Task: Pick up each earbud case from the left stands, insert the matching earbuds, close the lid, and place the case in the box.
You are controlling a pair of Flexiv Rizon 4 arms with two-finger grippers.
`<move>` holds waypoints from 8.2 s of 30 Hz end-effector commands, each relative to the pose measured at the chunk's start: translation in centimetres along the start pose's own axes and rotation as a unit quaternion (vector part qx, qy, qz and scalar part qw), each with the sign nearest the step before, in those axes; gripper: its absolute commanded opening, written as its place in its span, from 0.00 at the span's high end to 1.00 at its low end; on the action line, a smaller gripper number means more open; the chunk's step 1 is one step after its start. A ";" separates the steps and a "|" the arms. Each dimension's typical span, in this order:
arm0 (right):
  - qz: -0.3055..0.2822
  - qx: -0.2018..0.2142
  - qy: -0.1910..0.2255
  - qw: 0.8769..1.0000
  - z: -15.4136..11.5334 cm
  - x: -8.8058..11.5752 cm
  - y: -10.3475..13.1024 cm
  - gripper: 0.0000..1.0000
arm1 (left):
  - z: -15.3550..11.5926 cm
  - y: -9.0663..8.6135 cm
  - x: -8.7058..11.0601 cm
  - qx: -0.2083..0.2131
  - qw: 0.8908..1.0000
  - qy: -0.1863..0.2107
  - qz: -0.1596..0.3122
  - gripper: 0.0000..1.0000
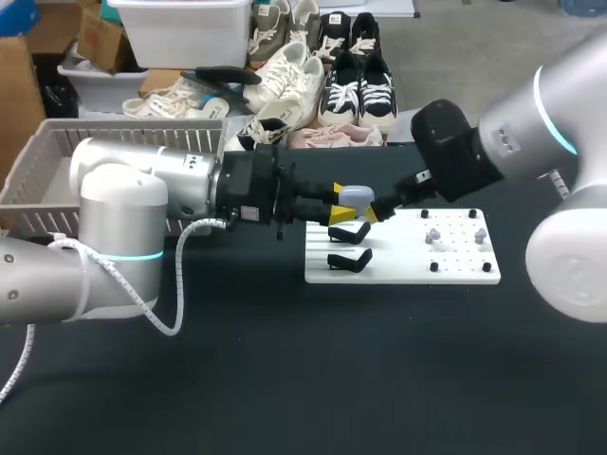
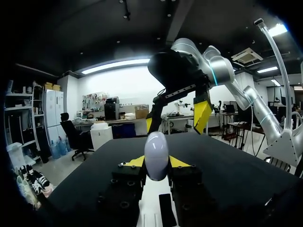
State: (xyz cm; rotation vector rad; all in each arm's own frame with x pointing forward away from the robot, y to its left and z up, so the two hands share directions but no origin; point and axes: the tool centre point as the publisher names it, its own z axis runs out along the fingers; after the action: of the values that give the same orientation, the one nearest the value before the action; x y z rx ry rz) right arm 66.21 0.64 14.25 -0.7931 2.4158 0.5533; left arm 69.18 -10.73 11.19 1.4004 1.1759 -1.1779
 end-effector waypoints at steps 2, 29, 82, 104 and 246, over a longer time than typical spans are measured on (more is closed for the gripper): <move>0.002 -0.004 0.010 1.000 1.1 -1.0 -0.3 0.00 | 0.0 0.1 0.1 0.000 1.000 -0.001 0.000 1.00; 0.009 0.016 0.018 1.000 2.5 -1.8 -1.7 0.00 | 0.0 0.1 0.1 0.000 1.000 -0.001 0.000 1.00; 0.031 0.323 0.206 0.923 -3.0 7.2 -12.8 0.00 | 0.0 0.1 0.1 0.000 1.000 -0.001 0.000 1.00; 0.122 0.324 0.240 0.907 0.9 9.0 -17.3 0.32 | 0.0 0.1 0.1 0.000 1.000 -0.001 0.000 1.00; 0.370 0.434 0.209 0.794 -3.5 5.1 -8.4 1.00 | 0.0 0.1 0.1 0.000 1.000 -0.001 0.000 1.00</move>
State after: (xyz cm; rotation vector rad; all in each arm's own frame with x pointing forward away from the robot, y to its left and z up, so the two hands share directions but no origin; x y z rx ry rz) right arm 66.13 -10.46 12.07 0.1072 2.9001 -0.3860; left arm 69.22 -10.74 11.16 1.4005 1.1753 -1.1787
